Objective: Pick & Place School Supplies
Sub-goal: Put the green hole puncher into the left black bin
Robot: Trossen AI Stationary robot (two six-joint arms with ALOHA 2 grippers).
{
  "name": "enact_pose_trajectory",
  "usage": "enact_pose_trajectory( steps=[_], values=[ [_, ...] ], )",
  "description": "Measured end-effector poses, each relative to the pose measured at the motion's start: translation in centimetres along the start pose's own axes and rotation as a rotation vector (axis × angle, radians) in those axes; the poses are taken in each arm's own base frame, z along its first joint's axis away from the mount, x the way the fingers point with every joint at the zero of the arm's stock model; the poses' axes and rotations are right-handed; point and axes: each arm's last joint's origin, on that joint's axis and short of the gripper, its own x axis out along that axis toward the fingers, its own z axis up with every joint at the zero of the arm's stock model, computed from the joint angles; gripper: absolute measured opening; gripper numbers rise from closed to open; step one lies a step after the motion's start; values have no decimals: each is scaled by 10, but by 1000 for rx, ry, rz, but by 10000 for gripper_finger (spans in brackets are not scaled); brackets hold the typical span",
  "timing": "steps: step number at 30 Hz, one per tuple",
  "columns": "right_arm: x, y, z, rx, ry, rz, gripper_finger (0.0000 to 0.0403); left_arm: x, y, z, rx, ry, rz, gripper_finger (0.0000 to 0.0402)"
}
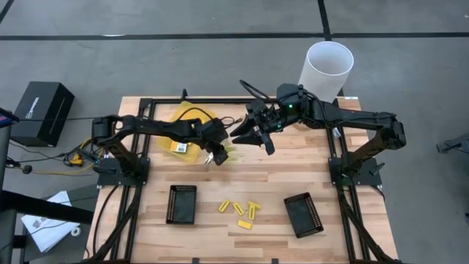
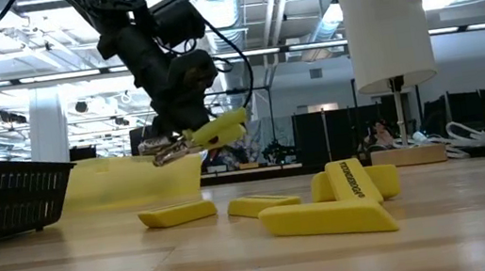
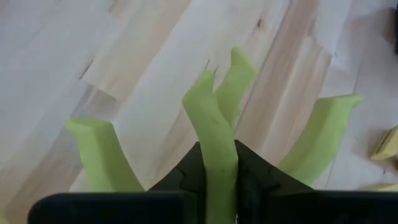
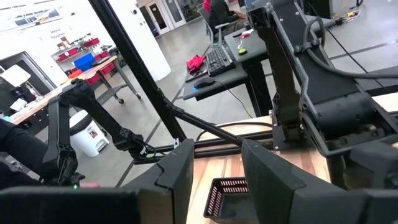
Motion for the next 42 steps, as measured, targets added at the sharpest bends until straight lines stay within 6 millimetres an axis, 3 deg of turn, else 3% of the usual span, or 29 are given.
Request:
enact_pose_trajectory(
  steps=[8, 14, 18, 30, 42],
  values=[
    [0, 0, 0, 0, 0, 1, 129, 23, -5, -10, 3, 91, -63, 45],
    [0, 0, 0, 1, 0, 2, 129, 39, -2, -16, -38, 146, -84, 133],
    [0, 1, 0, 0, 1, 4, 129, 38, -2, -14, -37, 133, -87, 155],
    [0, 1, 0, -2, -3, 6, 129, 33, -4, -10, 35, 93, -105, 88],
    [0, 1, 0, -2, -2, 7, 129, 34, -6, -11, 51, 99, -112, 101]
  ],
)
